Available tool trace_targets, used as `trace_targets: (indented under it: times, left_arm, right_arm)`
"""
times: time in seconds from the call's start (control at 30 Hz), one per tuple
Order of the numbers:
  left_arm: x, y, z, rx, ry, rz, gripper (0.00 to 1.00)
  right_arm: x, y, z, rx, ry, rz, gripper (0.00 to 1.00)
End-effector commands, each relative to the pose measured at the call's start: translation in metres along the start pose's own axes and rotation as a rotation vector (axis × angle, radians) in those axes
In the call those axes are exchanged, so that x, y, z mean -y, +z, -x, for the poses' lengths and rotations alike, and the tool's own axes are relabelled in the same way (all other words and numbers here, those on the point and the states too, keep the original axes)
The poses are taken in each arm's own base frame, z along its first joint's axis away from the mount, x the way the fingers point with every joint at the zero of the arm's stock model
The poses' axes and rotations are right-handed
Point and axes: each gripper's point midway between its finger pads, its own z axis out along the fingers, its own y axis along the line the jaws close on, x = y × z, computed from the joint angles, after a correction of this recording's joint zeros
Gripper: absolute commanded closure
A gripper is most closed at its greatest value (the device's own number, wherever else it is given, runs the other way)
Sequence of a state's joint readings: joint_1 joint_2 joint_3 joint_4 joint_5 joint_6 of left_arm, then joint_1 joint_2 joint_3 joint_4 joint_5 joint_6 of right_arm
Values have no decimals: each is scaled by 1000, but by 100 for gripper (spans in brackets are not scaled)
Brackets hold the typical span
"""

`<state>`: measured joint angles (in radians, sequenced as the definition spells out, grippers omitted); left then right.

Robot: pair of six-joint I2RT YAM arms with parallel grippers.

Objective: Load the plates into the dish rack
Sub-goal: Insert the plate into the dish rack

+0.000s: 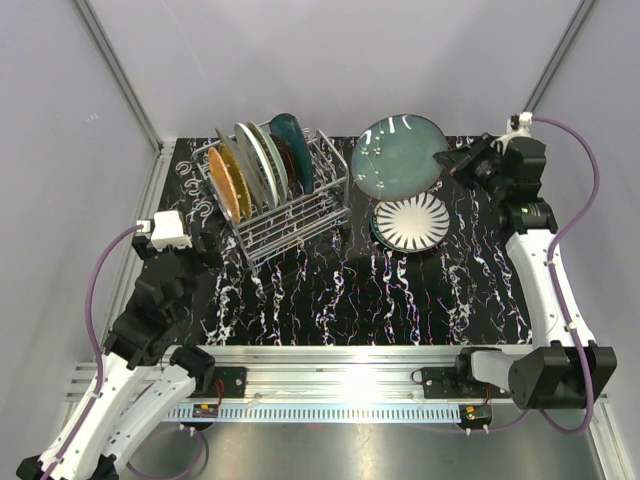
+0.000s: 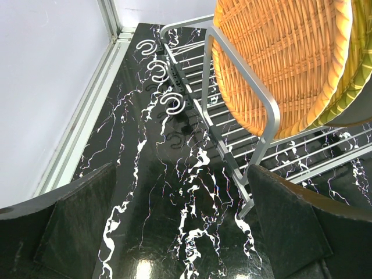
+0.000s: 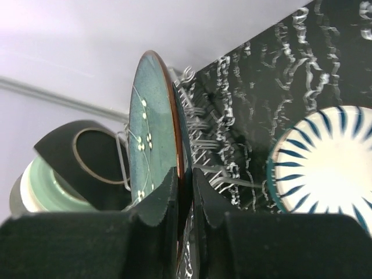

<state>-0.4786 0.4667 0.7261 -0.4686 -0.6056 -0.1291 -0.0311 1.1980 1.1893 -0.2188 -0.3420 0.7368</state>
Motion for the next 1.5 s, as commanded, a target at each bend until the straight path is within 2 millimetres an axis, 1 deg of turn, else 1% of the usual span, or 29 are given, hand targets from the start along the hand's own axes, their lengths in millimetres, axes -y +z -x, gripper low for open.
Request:
trace_targets:
  times: [0.0, 0.07, 0.1, 0.17, 0.23, 0.27, 0.3, 0.37, 0.4, 0.5, 0.6, 0.67, 1.0, 1.17, 1.3, 1.33, 1.4, 1.47]
  left_arm:
    - [-2, 2, 9, 36, -19, 20, 1]
    - [-4, 2, 10, 39, -19, 26, 1]
    - [-4, 1, 10, 41, -22, 26, 1]
    - [-4, 1, 9, 39, -21, 28, 1]
    - [-4, 1, 9, 40, -22, 26, 1]
    - [-3, 1, 9, 40, -21, 25, 1]
    - [-4, 1, 9, 40, -21, 26, 1]
    - [-4, 1, 9, 40, -22, 26, 1]
    - [-4, 1, 9, 40, -22, 26, 1]
    - [-3, 1, 10, 40, -22, 23, 1]
    - [-3, 2, 9, 36, -19, 22, 1]
    - [-3, 2, 9, 37, -18, 22, 1]
    - [-2, 2, 9, 38, -20, 17, 1]
    - [-2, 1, 10, 40, -21, 18, 1]
    - [-2, 2, 9, 39, -21, 17, 1]
    - [-2, 1, 10, 40, -22, 15, 1]
    - [-2, 1, 10, 39, -21, 18, 1]
    - [-2, 1, 10, 41, -22, 18, 1]
  right_arm:
    - [-96, -9, 31, 99, -95, 237, 100]
    - [-100, -1, 28, 95, -110, 230, 100]
    - [-109, 0, 27, 92, -119, 247, 100]
    - [-111, 7, 25, 85, -123, 242, 100]
    - [-118, 9, 24, 83, -134, 253, 100]
    - [-118, 13, 22, 75, -145, 247, 100]
    - [-123, 12, 24, 79, -155, 256, 100]
    - [-124, 16, 19, 68, -179, 249, 100]
    - [-127, 16, 20, 73, -188, 251, 100]
    - [-126, 21, 16, 70, -215, 235, 100]
    - [-127, 23, 12, 69, -243, 236, 100]
    - [-131, 23, 8, 67, -268, 248, 100]
    - [-142, 23, -2, 105, -378, 240, 100]
    - [-146, 22, -3, 139, -441, 221, 100]
    - [-155, 19, -7, 156, -491, 227, 100]
    - [-160, 17, -10, 155, -508, 240, 100]
    - [-159, 18, -7, 178, -520, 215, 100]
    - [-162, 17, -9, 183, -548, 216, 100]
